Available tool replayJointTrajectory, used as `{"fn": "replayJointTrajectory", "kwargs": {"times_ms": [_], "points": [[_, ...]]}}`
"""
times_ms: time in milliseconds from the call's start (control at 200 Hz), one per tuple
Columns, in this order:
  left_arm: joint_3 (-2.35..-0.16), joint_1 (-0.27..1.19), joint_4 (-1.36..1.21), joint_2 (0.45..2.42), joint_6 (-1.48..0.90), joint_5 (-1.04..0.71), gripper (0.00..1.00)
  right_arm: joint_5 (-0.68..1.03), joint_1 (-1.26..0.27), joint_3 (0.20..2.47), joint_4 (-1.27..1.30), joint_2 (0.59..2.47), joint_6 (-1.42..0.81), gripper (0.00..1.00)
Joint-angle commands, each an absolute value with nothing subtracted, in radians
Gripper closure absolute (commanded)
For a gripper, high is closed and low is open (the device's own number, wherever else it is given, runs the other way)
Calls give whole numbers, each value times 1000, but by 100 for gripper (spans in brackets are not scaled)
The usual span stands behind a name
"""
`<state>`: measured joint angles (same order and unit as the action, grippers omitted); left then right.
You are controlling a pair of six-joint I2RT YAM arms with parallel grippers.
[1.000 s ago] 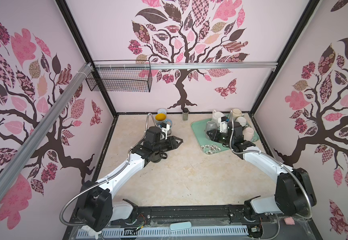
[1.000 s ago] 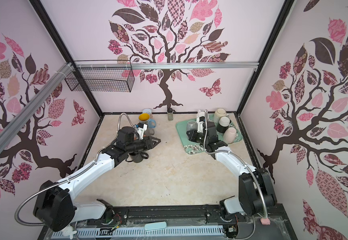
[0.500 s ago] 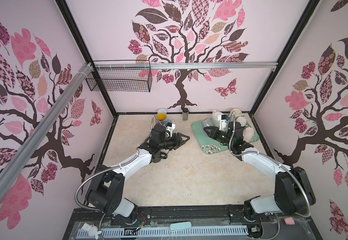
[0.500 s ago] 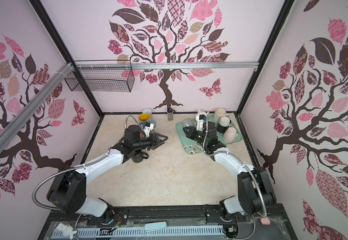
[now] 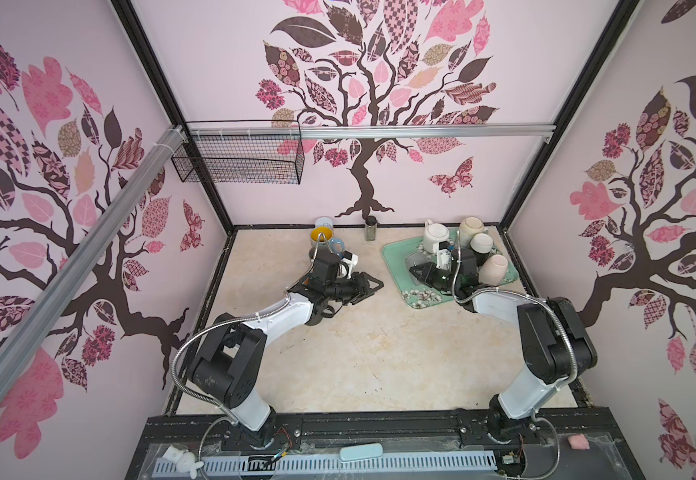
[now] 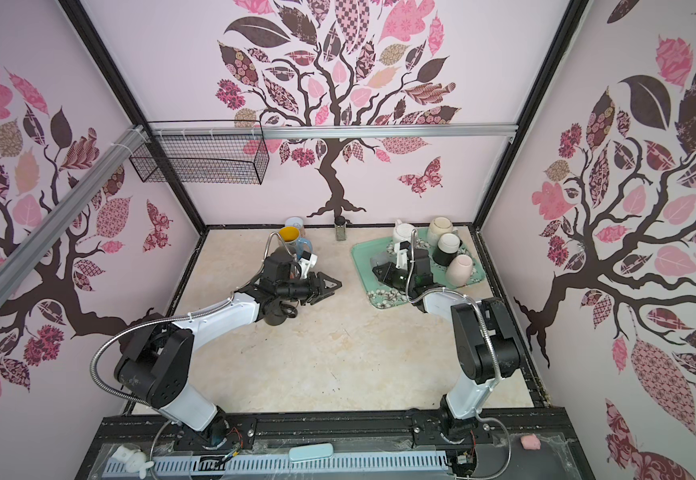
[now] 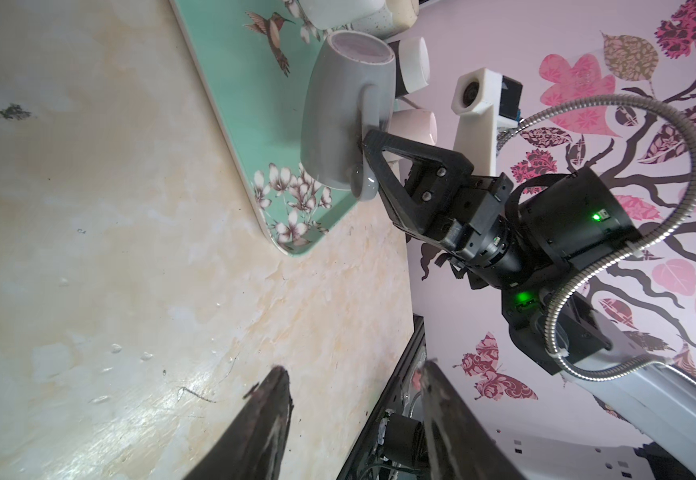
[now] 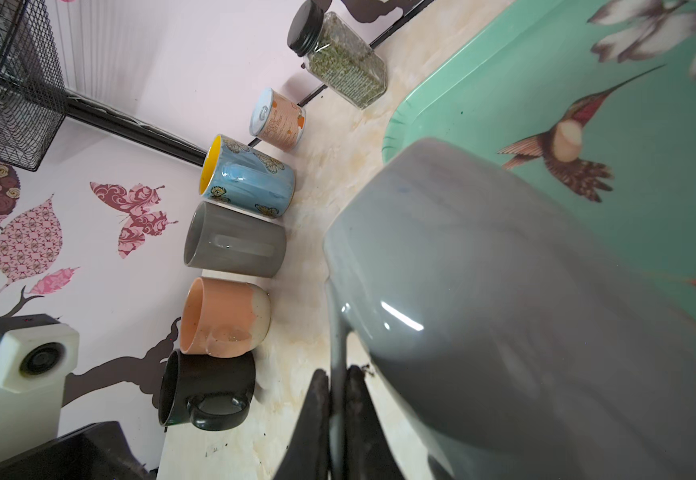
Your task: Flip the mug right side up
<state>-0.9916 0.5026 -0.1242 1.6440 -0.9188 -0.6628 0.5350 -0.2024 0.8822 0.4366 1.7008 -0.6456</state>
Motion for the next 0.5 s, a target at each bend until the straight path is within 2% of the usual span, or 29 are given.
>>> {"fn": "replayJointTrajectory", "kwargs": {"times_ms": [0, 210, 290, 495], "points": [[-1060, 507, -131, 1686, -884, -683, 48, 610, -205, 931, 565, 1728, -578, 100], [-1091, 511, -119, 1754, -860, -694, 49, 517, -198, 910, 461, 1748, -410, 100], [-1099, 511, -109, 1770, -843, -691, 49, 532, -196, 886, 476, 1744, -359, 100], [-1167, 511, -64, 1866, -791, -645, 49, 654, -174, 798, 695, 1765, -464, 100]]}}
